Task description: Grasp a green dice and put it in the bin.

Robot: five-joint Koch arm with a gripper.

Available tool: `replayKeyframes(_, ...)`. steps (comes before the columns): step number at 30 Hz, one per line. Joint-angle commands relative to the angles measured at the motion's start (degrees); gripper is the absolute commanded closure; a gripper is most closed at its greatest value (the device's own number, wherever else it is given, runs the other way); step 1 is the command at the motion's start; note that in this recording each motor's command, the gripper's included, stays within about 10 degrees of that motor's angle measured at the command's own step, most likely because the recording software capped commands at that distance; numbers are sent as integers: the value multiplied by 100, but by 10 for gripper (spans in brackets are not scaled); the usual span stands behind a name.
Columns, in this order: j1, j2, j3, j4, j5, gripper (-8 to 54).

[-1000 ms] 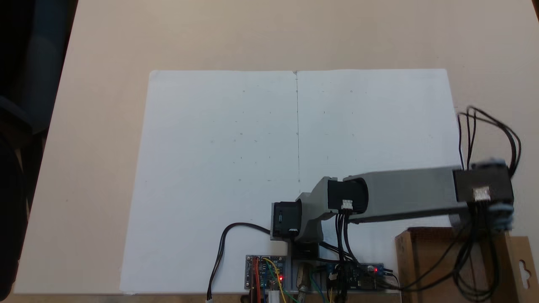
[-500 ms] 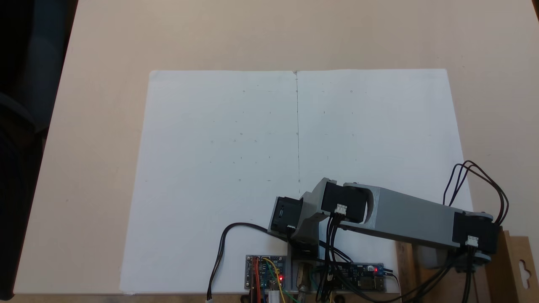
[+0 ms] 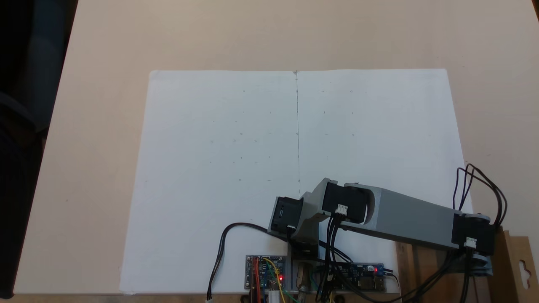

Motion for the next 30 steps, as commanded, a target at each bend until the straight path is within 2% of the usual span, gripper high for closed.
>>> replayKeyframes(1, 44, 88, 105, -299, -492, 131)
replayKeyframes(5, 35, 88, 237, -308, -466, 7)
replayKeyframes(12, 44, 167, 308, -448, -272, 10)
replayKeyframes(20, -571, 932, 149, -2397, 1809, 28)
replayKeyframes(24, -1125, 1635, 132, -2426, 2600, 26)
replayKeyframes(30, -2769, 2153, 132, -2443, 2760, 14)
